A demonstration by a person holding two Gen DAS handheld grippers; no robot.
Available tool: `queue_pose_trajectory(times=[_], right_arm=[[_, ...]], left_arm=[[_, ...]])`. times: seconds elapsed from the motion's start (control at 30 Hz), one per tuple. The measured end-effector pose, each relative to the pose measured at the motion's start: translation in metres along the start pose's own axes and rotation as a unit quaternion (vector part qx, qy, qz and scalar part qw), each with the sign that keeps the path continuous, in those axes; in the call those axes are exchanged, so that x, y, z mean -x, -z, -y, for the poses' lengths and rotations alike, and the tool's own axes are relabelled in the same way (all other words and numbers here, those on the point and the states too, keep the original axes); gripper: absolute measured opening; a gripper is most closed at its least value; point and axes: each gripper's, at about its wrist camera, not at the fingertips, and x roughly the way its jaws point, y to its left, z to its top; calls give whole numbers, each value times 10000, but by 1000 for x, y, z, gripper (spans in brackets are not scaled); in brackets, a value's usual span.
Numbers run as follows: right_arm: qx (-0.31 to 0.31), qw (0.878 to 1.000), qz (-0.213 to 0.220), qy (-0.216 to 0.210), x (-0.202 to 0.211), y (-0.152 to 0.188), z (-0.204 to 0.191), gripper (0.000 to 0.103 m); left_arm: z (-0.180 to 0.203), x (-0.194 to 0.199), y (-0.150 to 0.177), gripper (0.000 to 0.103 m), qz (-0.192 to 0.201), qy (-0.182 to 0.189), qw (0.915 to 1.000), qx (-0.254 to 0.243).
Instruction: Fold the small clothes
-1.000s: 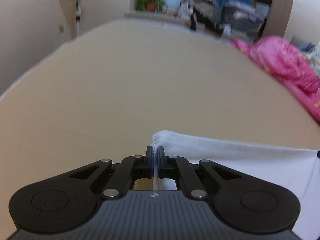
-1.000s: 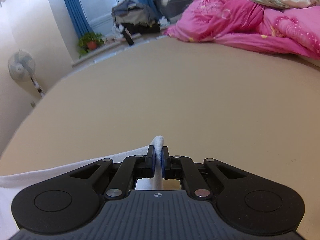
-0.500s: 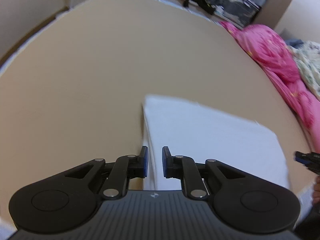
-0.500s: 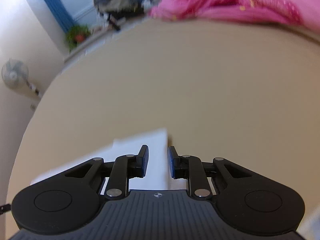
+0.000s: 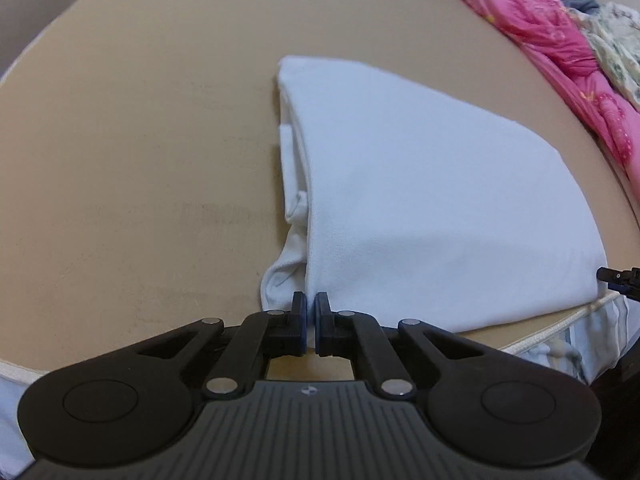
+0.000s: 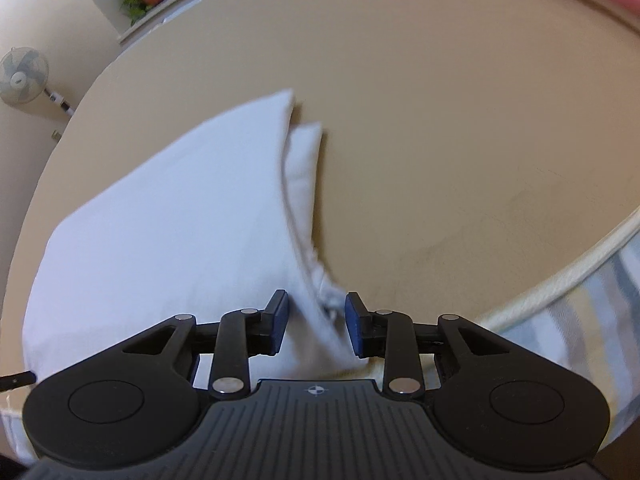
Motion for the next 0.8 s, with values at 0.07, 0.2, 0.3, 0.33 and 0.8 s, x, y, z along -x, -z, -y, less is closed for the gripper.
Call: queue_pose_trajectory(times=[0.07,0.2,0.3,0.33,0.8], right_arm=[[114,9997,190,-58,9,6,-1,4],[-368,9972,531,-368,31,5,16,3],[-271,9996,-38,89,11,11,17,5],[-235,9995,-69,178,9,11,16,8],[941,9931,428,549,7,14,-27,25]], left_arm=[[-6,13,5,3,188,178,9995,160],[-15,8,14,3,-115,125,9994,286],[-7,-8,15,9,-410,-176,9990,29],[-9,-5,14,10,-317,-150,9993,98],[3,-29,-7,32,-337,-284,9988,224]])
